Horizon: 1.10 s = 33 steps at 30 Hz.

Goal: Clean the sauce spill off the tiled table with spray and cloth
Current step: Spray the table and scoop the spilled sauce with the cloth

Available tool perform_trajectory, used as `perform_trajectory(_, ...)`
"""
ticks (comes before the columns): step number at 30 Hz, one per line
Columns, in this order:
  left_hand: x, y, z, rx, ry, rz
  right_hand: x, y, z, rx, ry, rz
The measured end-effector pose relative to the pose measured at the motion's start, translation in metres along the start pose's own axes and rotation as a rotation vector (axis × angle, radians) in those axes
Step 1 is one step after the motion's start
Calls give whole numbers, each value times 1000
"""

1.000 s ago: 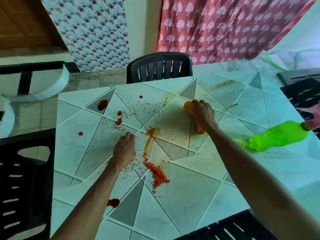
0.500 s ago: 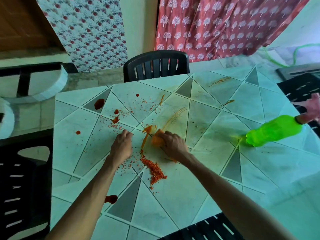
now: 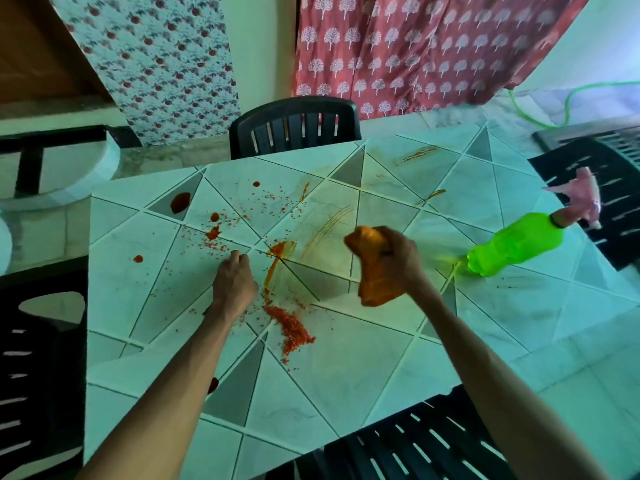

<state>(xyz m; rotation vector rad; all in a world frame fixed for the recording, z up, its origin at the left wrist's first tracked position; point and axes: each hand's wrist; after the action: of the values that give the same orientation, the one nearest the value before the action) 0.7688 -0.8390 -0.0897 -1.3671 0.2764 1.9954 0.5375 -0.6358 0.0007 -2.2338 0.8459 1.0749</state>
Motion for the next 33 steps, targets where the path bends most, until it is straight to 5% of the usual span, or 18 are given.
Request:
perform_trajectory(4, 5, 1, -2, 5, -51, 53, -13, 47, 54, 163, -192, 165)
perform_trajectory(8, 7, 3, 0, -25, -67, 62, 4, 66, 86, 195, -325, 66)
perform_trajectory(22, 10, -4, 6, -54, -75, 42, 113, -62, -8, -164, -181, -265)
perform_trajectory(33, -7, -3, -25, 80, -40, -5, 76, 0, -69, -92, 30, -35)
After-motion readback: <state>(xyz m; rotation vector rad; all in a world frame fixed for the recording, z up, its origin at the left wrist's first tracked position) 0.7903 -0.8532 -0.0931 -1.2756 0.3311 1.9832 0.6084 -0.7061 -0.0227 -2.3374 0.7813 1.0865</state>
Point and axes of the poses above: each hand's wrist, its own y-axis towards the middle knuckle, its own x-axis out of the palm, z = x × y, and after that the axes turned 10 degrees about -y, right-handed
